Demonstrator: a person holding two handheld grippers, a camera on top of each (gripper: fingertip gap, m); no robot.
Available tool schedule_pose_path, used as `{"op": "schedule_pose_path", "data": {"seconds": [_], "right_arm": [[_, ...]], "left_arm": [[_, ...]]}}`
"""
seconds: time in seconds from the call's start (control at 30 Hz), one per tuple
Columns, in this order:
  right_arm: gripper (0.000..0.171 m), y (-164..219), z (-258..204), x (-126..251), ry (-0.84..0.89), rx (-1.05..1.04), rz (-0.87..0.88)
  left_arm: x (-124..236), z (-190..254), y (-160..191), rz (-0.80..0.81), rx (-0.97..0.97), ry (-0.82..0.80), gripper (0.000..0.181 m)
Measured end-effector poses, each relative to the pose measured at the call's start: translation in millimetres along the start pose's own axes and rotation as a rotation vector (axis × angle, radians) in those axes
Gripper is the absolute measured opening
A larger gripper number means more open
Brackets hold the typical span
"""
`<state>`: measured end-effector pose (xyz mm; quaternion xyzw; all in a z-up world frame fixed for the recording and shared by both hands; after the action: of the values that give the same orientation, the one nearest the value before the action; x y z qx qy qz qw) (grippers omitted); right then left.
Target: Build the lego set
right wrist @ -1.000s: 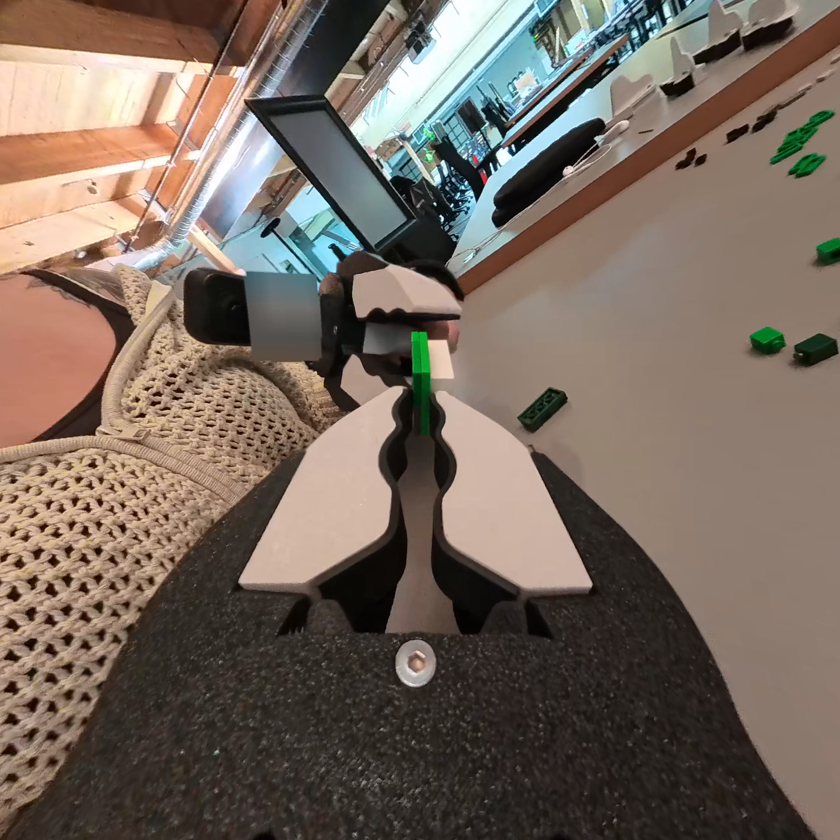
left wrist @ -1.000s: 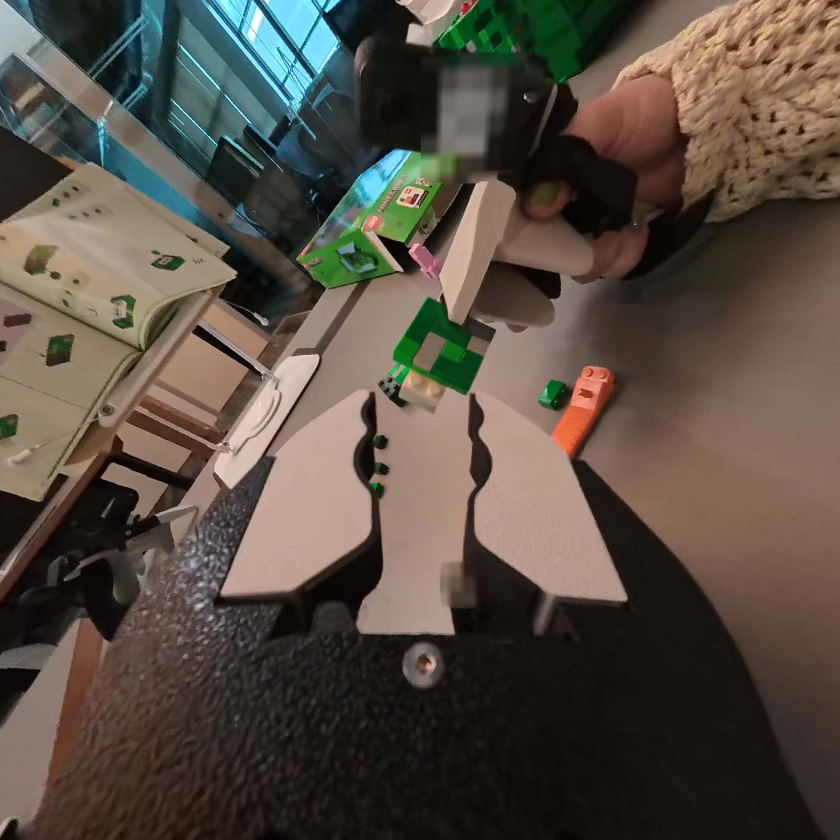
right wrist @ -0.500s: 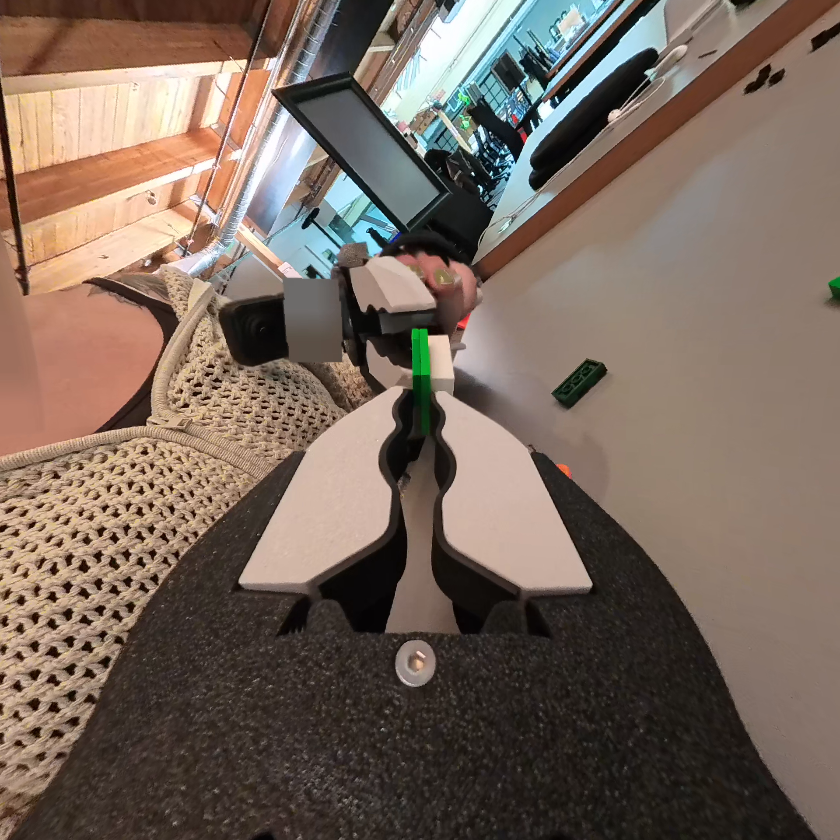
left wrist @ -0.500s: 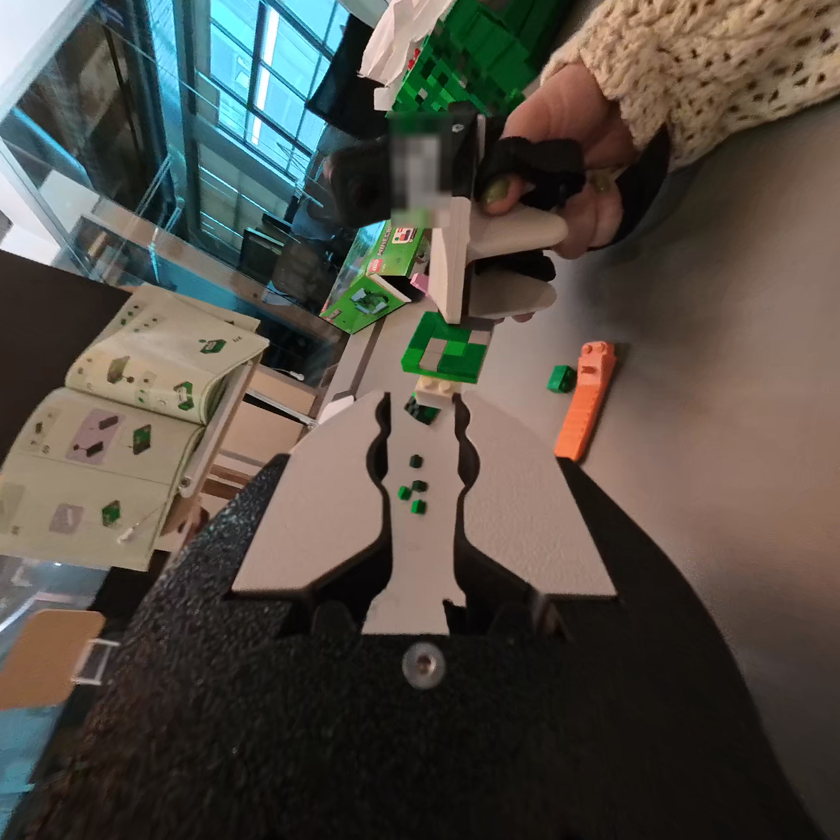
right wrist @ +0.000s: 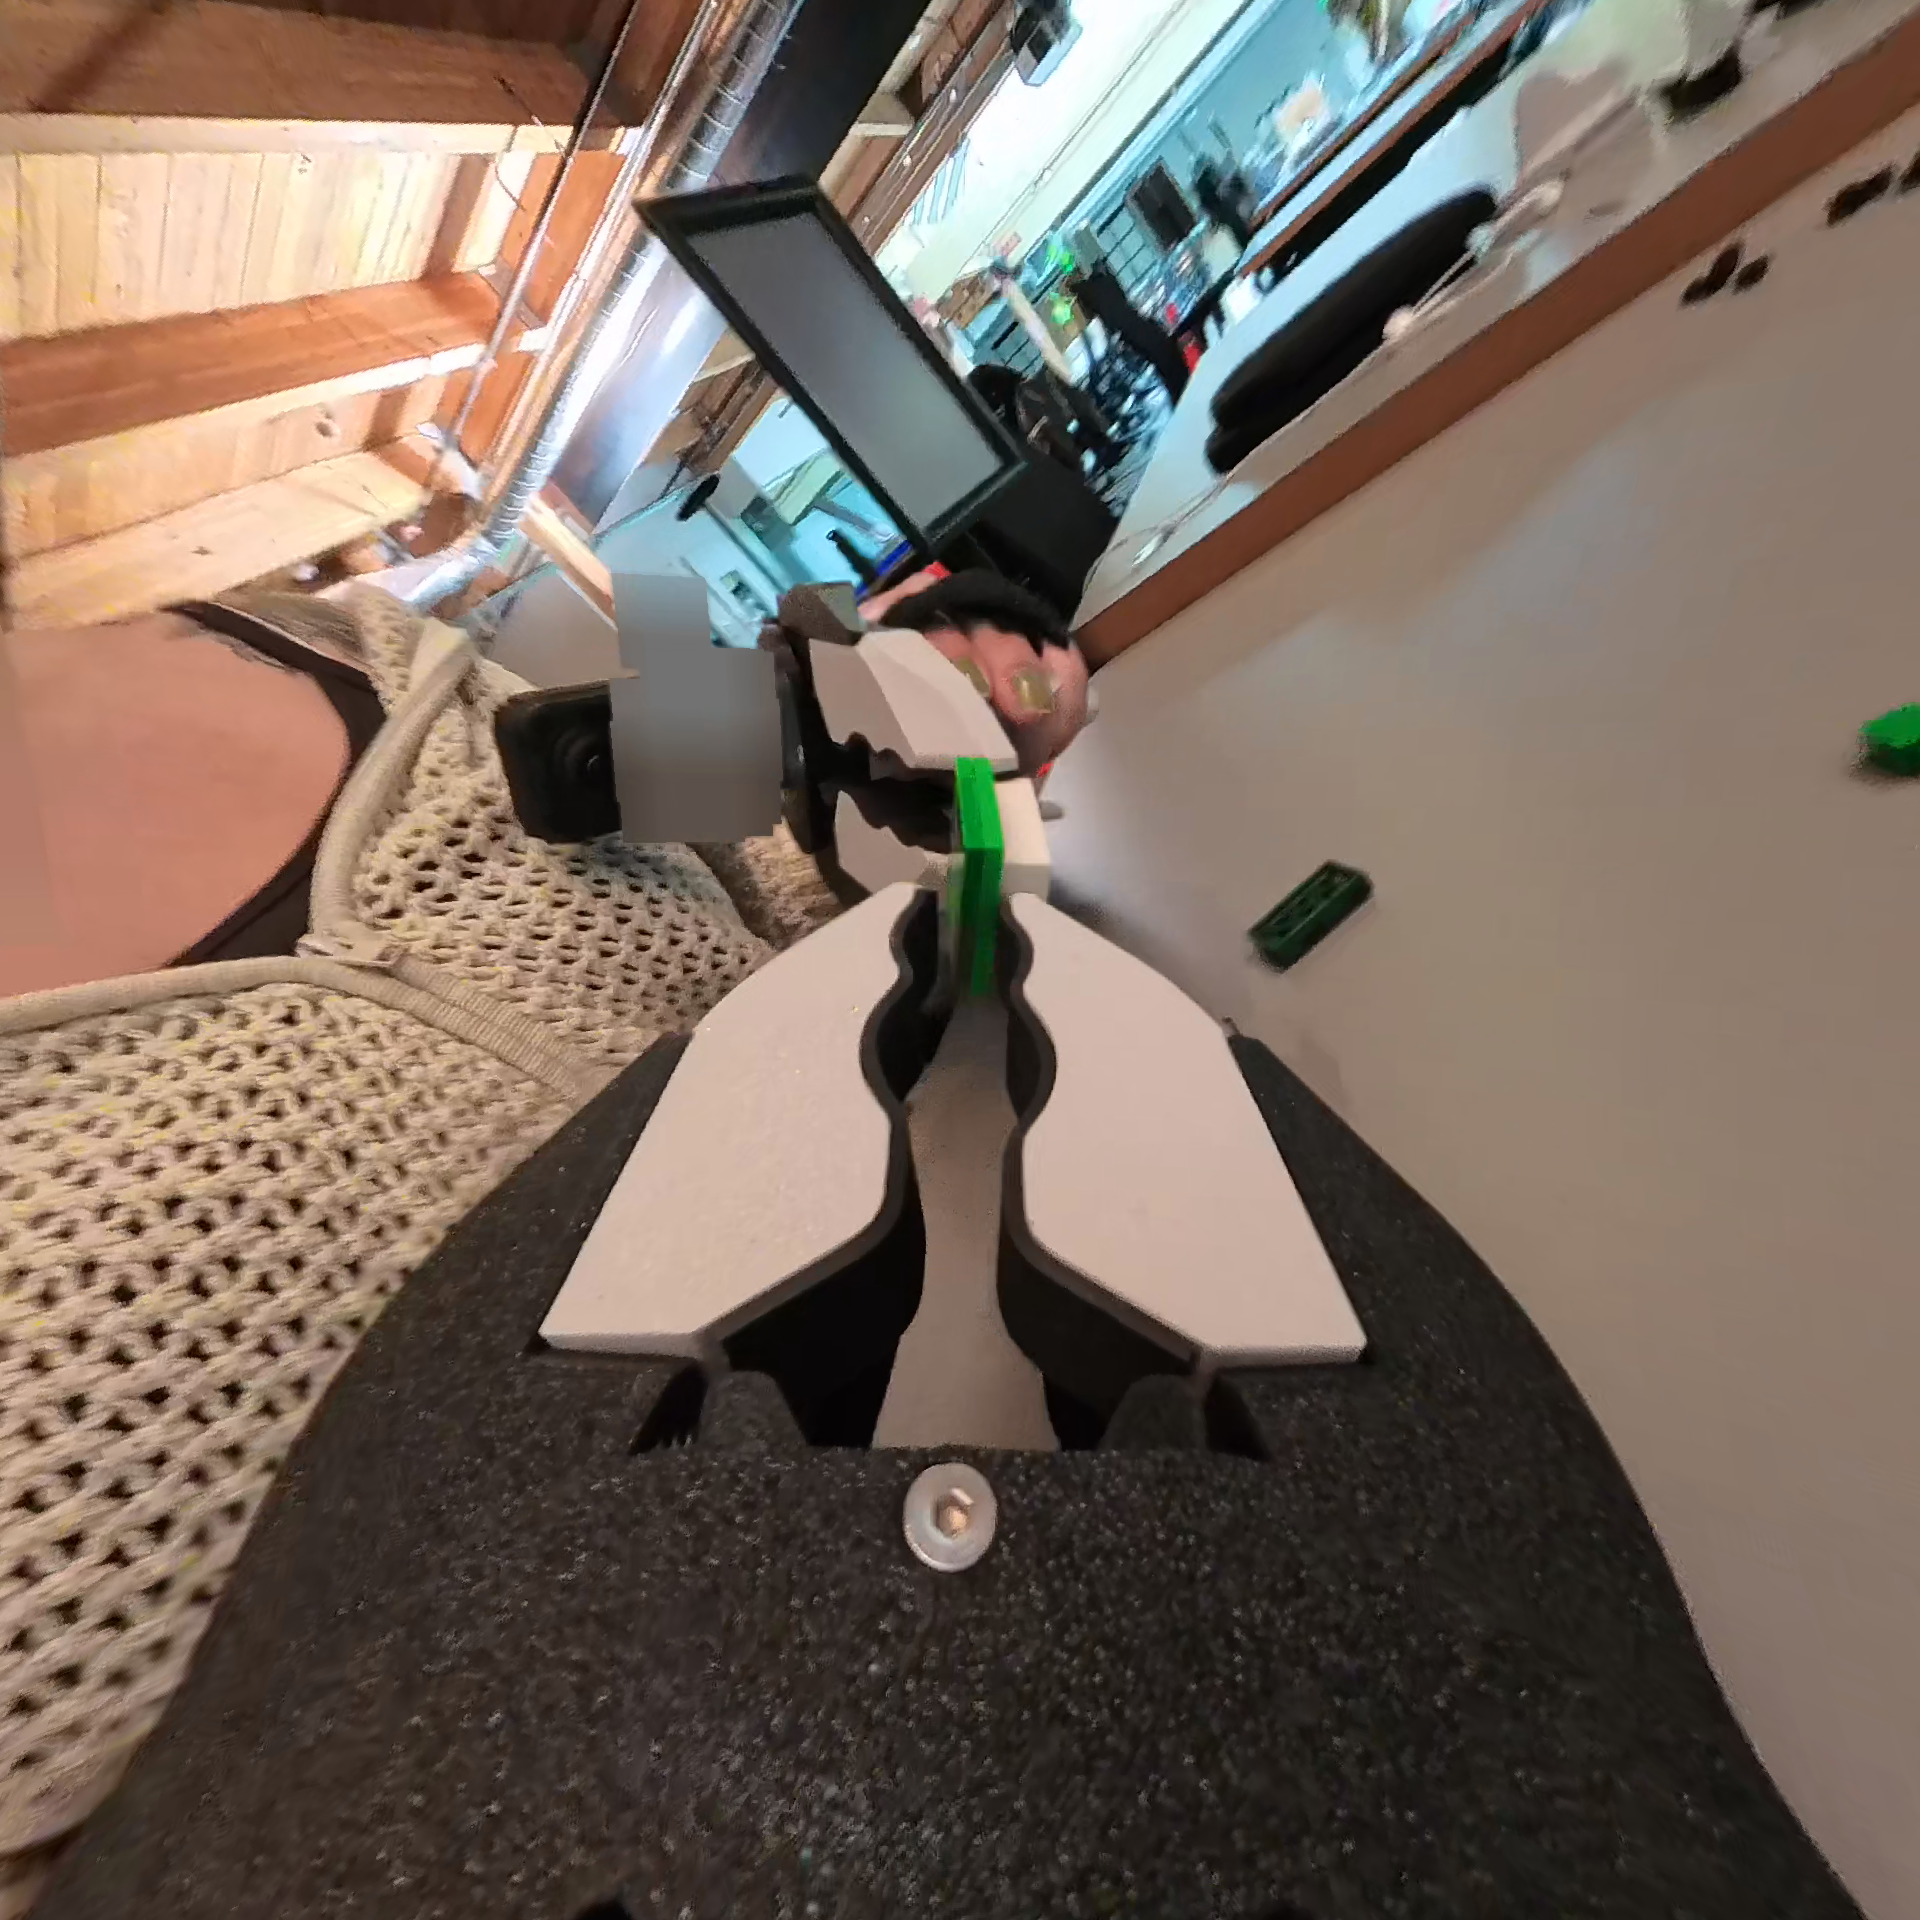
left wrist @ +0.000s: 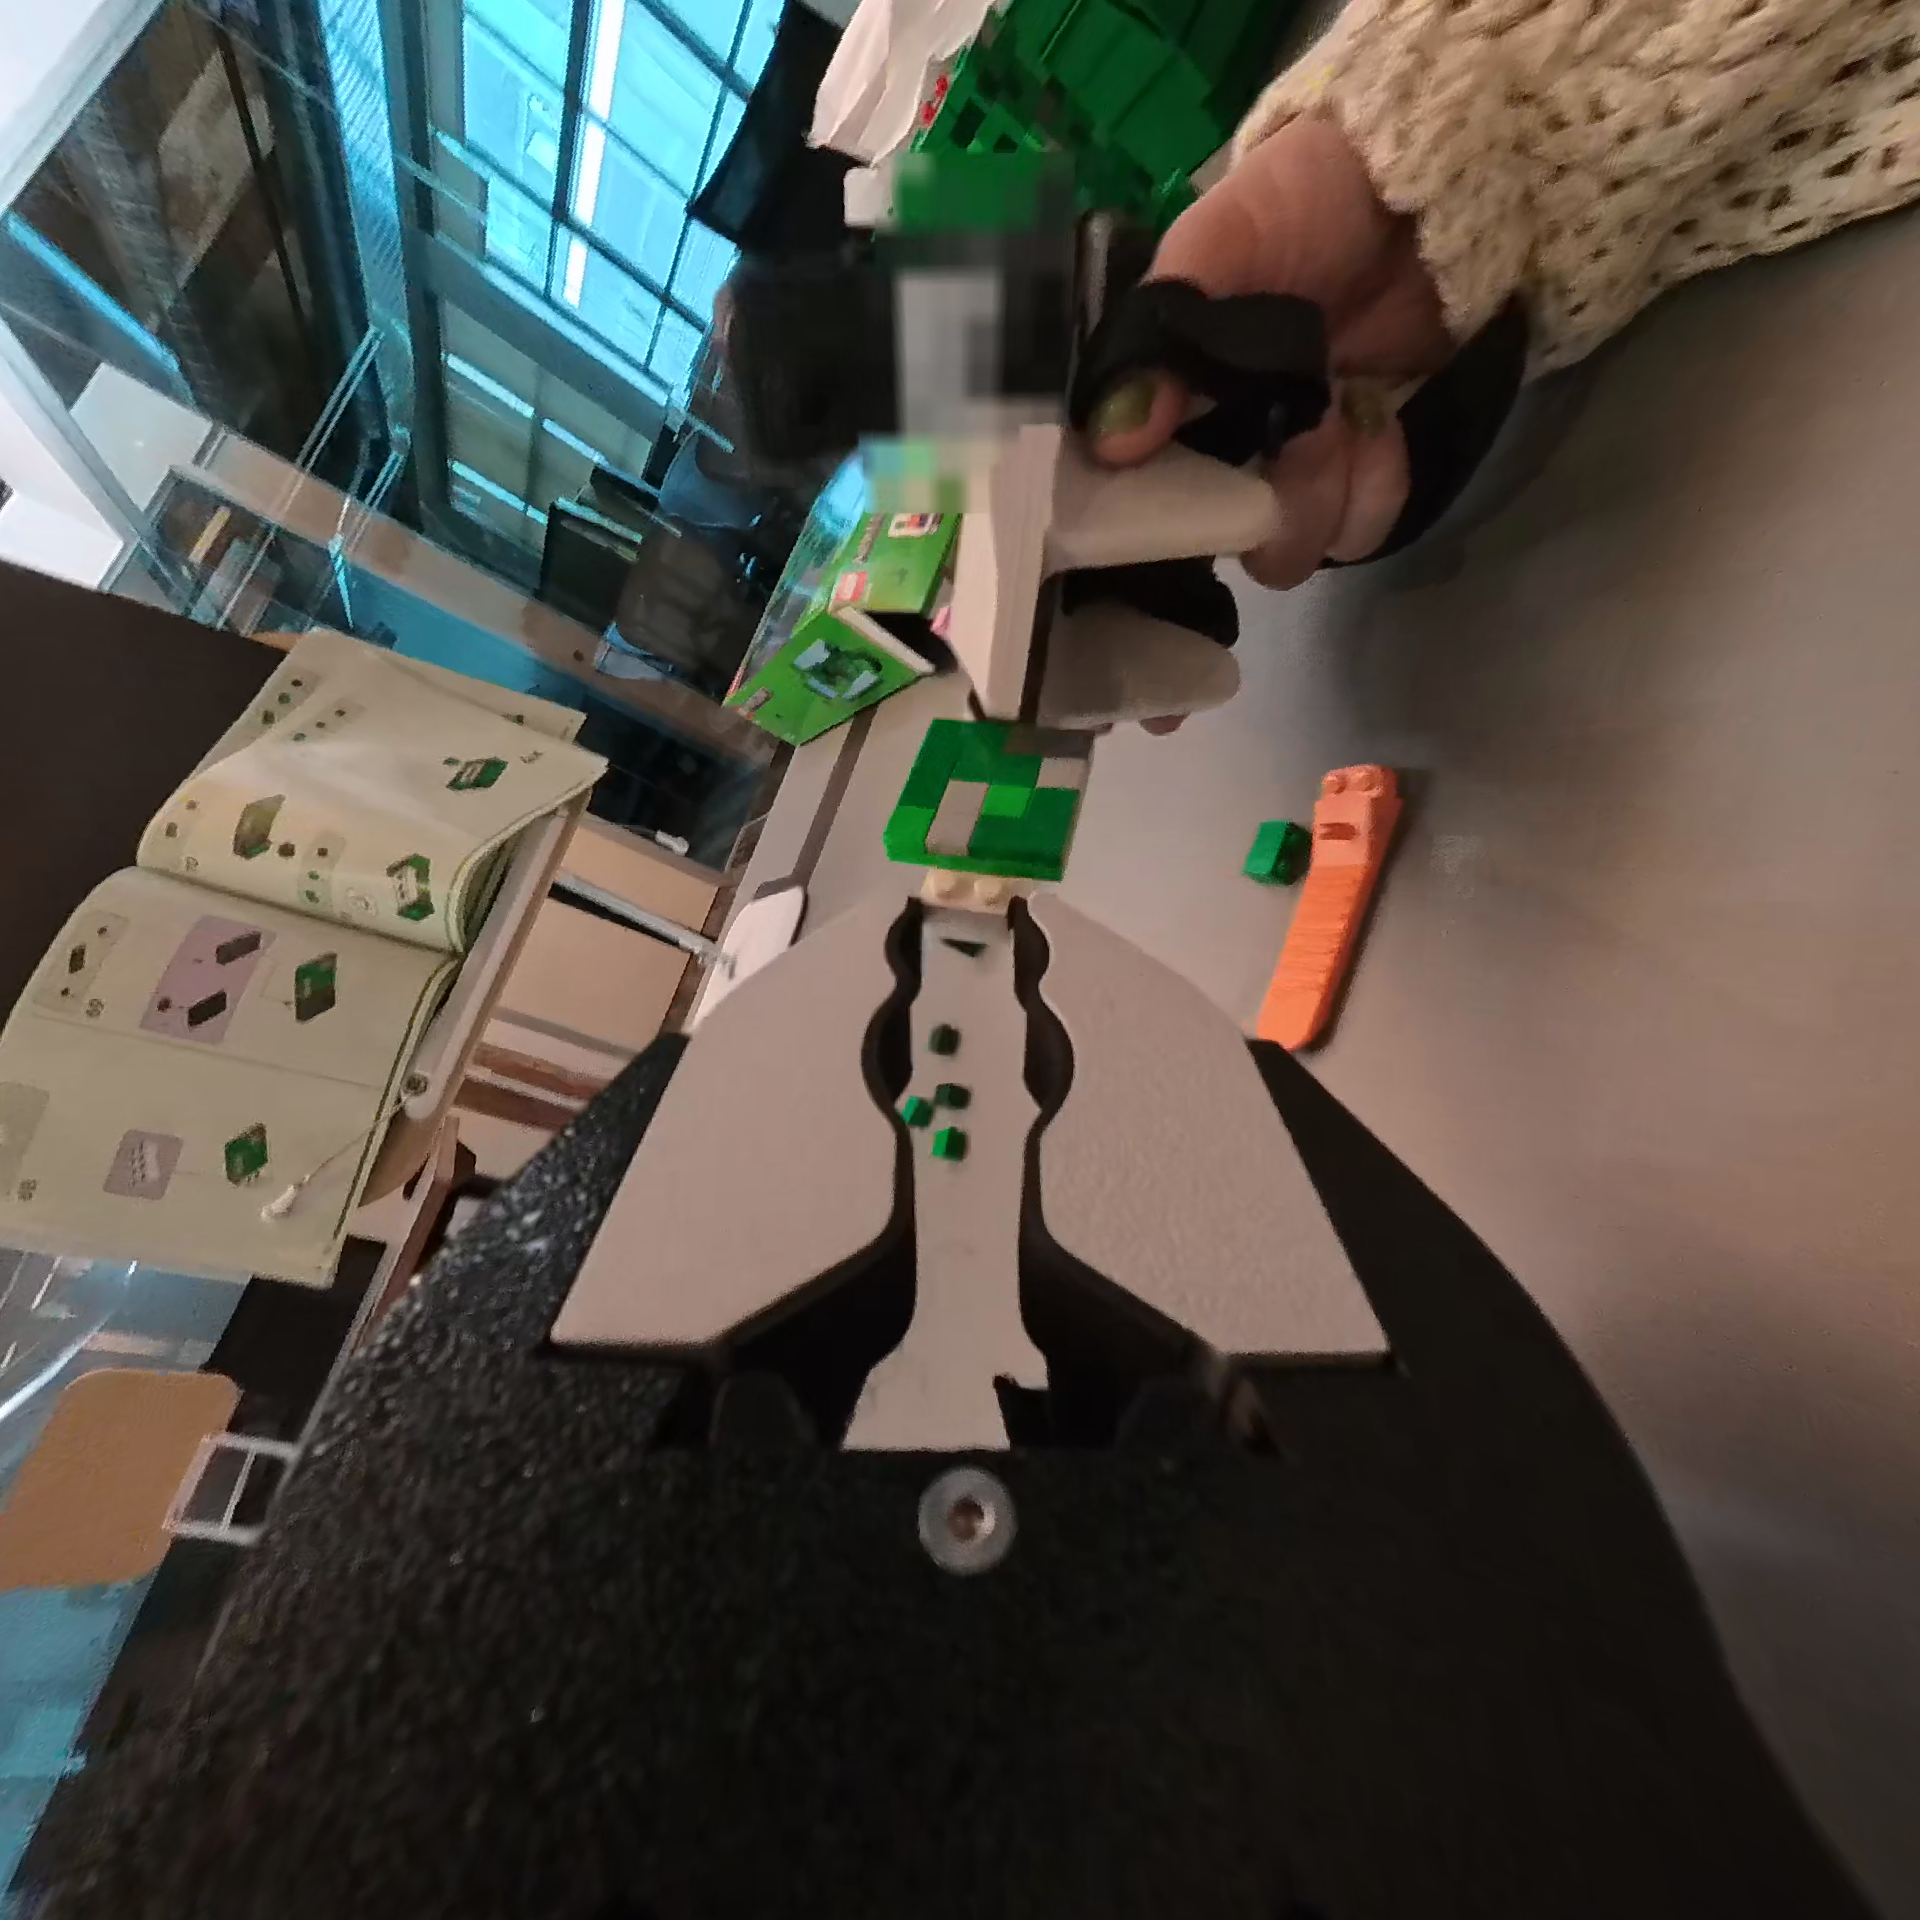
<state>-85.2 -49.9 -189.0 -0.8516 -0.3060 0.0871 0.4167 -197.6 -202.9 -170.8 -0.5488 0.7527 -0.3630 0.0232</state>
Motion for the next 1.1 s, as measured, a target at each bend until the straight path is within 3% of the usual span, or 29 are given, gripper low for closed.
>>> {"op": "schedule_pose_path", "data": {"seconds": [0.17,0.33,0.5,0.63,0.8,1.1], "right_arm": [[0.016,-8.0,-4.3,8.5,0.202,0.268,0.131],[0.025,-13.0,-10.0,16.3,0.428,0.551,0.272],[0.040,-2.0,-17.9,4.7,0.804,1.110,0.191],[0.042,10.1,-24.4,-14.0,0.968,1.446,0.162],[0.048,11.0,-32.2,-21.9,1.019,1.509,0.251],[0.040,19.5,-29.6,-28.9,0.982,1.591,0.130]], "left_arm": [[-0.5,-11.7,12.4,-0.088,0.173,-0.083,0.017],[2.7,-20.8,20.9,-0.060,0.494,-0.054,0.017],[3.4,-25.8,24.1,-0.040,0.725,-0.004,0.017],[0.3,-25.6,23.2,-0.062,0.812,0.033,0.017],[-3.7,-23.1,21.4,-0.056,0.916,0.089,0.017],[-9.0,-18.8,17.8,-0.050,1.028,0.188,0.017]]}}
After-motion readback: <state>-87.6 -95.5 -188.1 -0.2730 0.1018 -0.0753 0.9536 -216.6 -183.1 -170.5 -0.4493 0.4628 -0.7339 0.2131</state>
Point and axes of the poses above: each gripper's, where its closed fingertips meet, x back along the fingers, y out of its underside, z = x × y across the jaws, the point moved 9 cm from there along x, back along the fingers, and after that the axes turned 13 degrees about y, right-handed, at the moved point
